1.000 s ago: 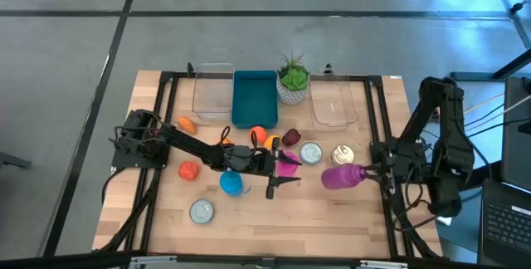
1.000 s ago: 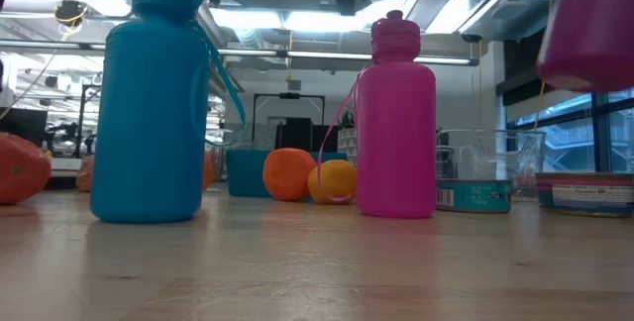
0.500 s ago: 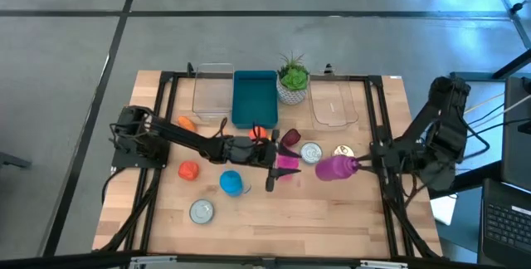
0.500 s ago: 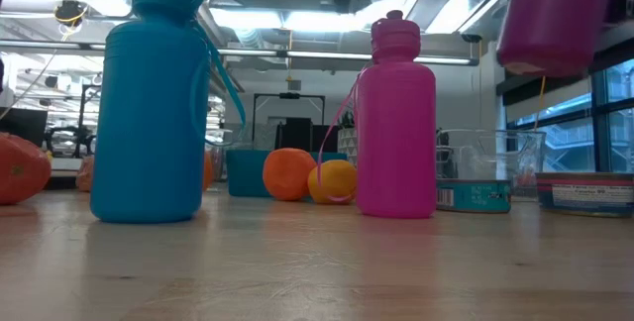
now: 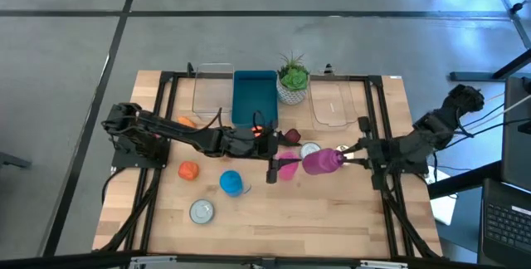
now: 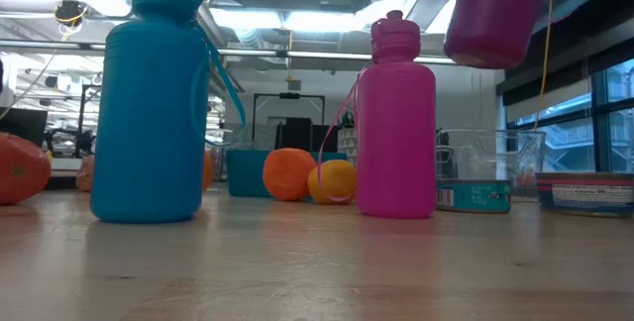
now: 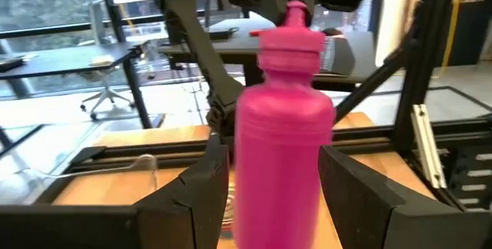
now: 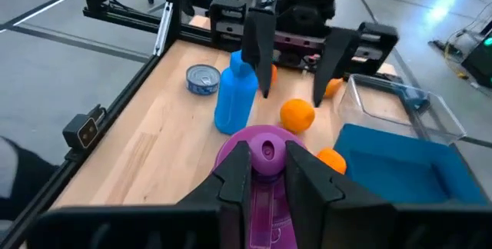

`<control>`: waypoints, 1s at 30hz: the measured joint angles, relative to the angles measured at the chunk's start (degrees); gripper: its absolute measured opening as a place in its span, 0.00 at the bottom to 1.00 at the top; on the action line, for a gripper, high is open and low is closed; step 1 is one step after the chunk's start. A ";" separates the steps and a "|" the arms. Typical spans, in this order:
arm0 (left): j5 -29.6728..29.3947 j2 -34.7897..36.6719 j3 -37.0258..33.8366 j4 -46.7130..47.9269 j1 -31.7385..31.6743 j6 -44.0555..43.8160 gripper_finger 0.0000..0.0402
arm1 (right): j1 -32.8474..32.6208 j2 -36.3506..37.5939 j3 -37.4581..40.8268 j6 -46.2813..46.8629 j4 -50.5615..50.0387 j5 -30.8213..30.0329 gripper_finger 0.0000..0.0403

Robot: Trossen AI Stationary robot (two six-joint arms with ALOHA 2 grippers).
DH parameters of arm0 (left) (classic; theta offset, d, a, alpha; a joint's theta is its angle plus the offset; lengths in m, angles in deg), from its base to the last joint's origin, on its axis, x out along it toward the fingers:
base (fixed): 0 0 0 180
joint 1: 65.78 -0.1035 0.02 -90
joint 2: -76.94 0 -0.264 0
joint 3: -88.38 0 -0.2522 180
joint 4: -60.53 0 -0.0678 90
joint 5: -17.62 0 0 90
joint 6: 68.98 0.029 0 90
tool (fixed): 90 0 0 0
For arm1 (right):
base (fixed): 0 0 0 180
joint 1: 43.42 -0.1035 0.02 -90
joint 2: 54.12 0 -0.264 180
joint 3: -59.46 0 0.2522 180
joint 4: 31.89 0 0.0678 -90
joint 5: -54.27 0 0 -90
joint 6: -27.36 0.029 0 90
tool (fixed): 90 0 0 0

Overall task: Pick & Place Food Item
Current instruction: Put the purple water bottle into the left transparent bin

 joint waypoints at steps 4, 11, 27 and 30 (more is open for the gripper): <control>-2.79 -0.02 0.07 1.09 -0.03 -0.16 0.49 | 2.50 -0.77 0.00 -2.39 4.82 5.25 0.14; 0.89 -0.02 0.07 0.84 -0.02 -5.04 0.60 | 5.43 -3.49 -0.02 -1.79 5.80 7.96 0.14; 6.22 -0.11 0.07 -3.95 -0.07 -9.03 0.67 | 9.62 -7.97 -0.02 0.37 7.68 15.94 0.14; 5.22 -0.13 0.07 -4.29 -0.11 -9.36 0.68 | 9.79 -8.01 -0.02 0.82 7.70 16.88 0.14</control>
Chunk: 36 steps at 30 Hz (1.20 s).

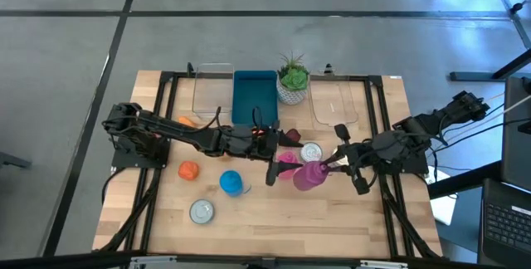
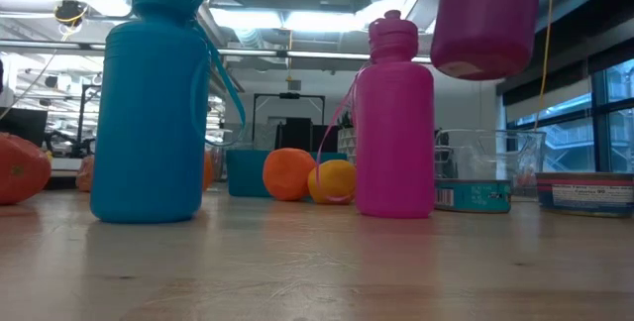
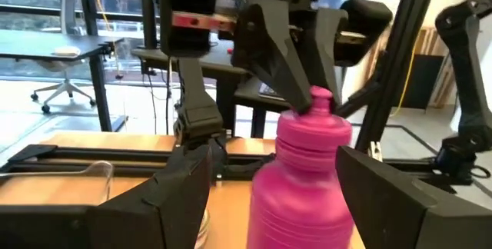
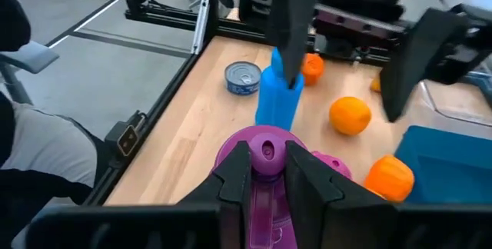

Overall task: Pick & Place Food Item
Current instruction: Put the purple water bottle into the left transparent bin

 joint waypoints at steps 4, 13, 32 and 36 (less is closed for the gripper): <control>-0.04 -0.35 0.00 -0.30 0.03 -1.96 0.67 | 0.04 0.00 0.00 2.34 -0.31 3.54 0.14; -0.04 -6.10 4.63 -0.15 1.34 -4.16 0.67 | -2.29 -0.43 0.00 10.48 -4.62 5.89 0.14; 7.37 -19.82 21.53 4.08 4.28 -4.48 0.68 | -10.92 -1.18 -0.04 15.49 -4.20 -0.43 0.14; 7.27 -19.82 22.23 2.71 5.17 -4.65 0.67 | -12.05 -1.31 -0.02 16.11 -4.32 -4.30 0.14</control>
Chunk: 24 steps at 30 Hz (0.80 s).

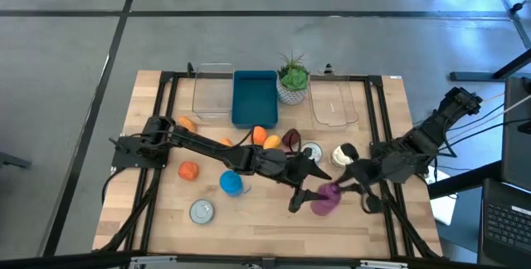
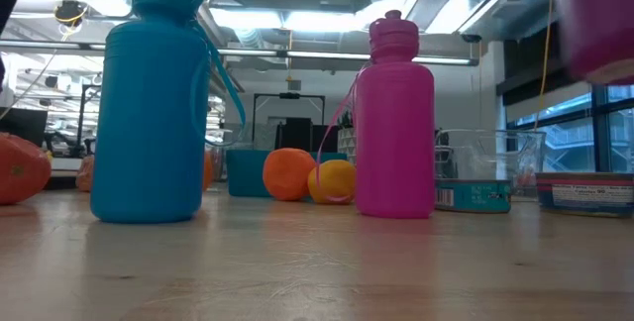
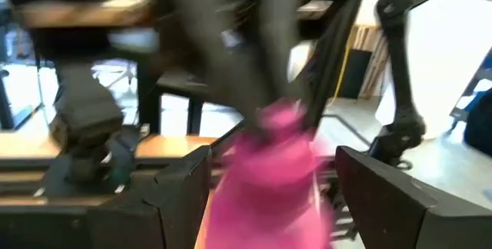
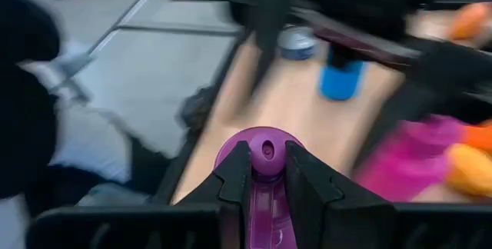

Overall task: Pick & Place Food Item
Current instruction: Put the purple water bottle into the left transparent bin

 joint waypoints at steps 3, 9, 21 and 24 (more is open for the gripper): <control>-0.03 0.08 0.00 -0.36 0.50 -0.13 0.67 | -0.47 0.02 0.00 0.11 -0.45 -1.54 0.14; -0.25 -0.01 -0.04 -0.60 1.06 -0.38 0.67 | -0.50 0.00 0.04 -0.09 0.34 -0.80 0.14; -1.72 -0.01 -0.08 -0.14 0.84 0.02 0.67 | -0.46 0.02 0.04 -4.27 4.60 -2.99 0.14; -1.78 -0.01 -0.09 -0.12 0.64 0.39 0.68 | -0.46 -0.09 0.04 -4.41 4.80 -3.09 0.14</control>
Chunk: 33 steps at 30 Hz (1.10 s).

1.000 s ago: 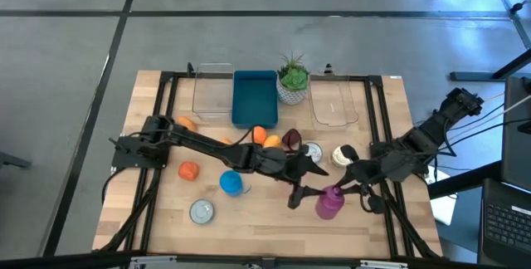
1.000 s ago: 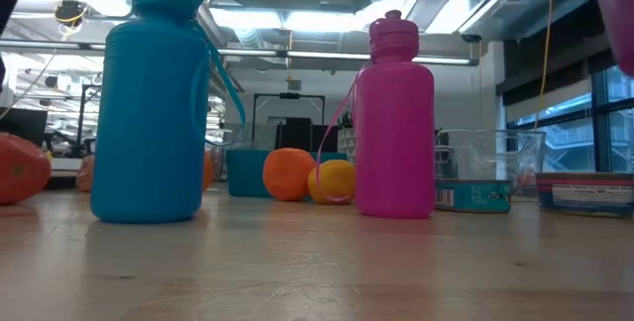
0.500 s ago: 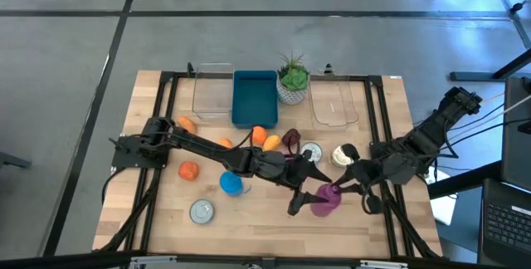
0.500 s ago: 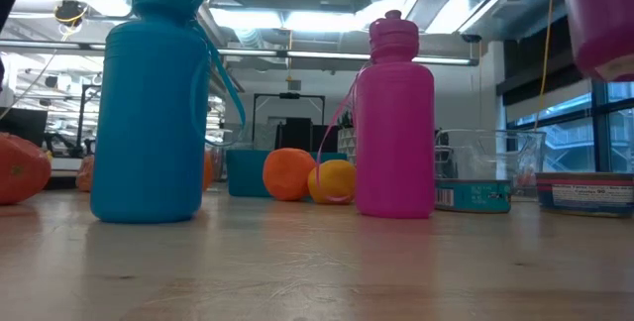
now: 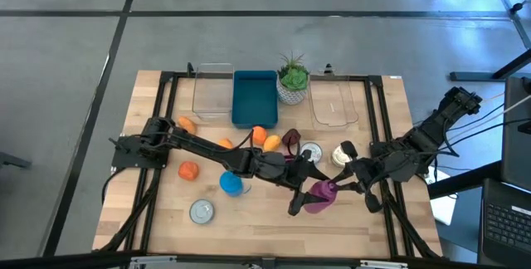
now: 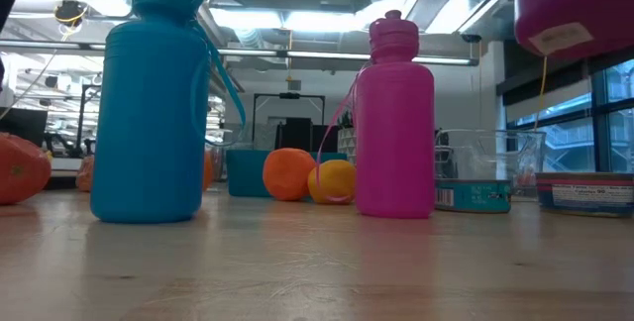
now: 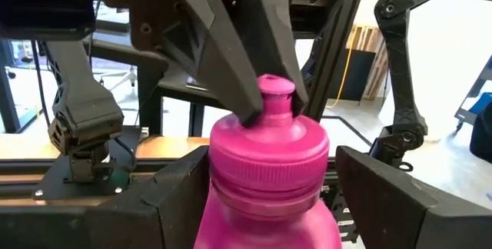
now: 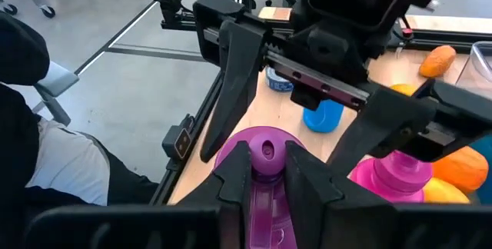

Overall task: Pick & Place Food Item
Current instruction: Put the purple water bottle into the left transparent bin

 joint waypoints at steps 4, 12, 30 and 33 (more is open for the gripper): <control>0.01 0.00 -0.02 -0.18 -0.28 0.09 0.67 | 0.00 -0.22 0.00 -0.02 -0.07 -0.42 0.14; 0.00 0.00 -0.02 -0.44 -0.55 0.11 0.67 | 0.00 -0.72 0.00 -0.30 -0.15 -0.69 0.14; 0.25 0.02 -0.07 -0.07 -0.56 0.27 0.49 | -0.02 -0.72 0.00 -1.59 1.03 -0.45 0.14; 0.26 0.04 -0.07 -0.03 -0.57 1.05 0.47 | -0.04 -0.72 0.00 -1.71 1.03 -0.43 0.14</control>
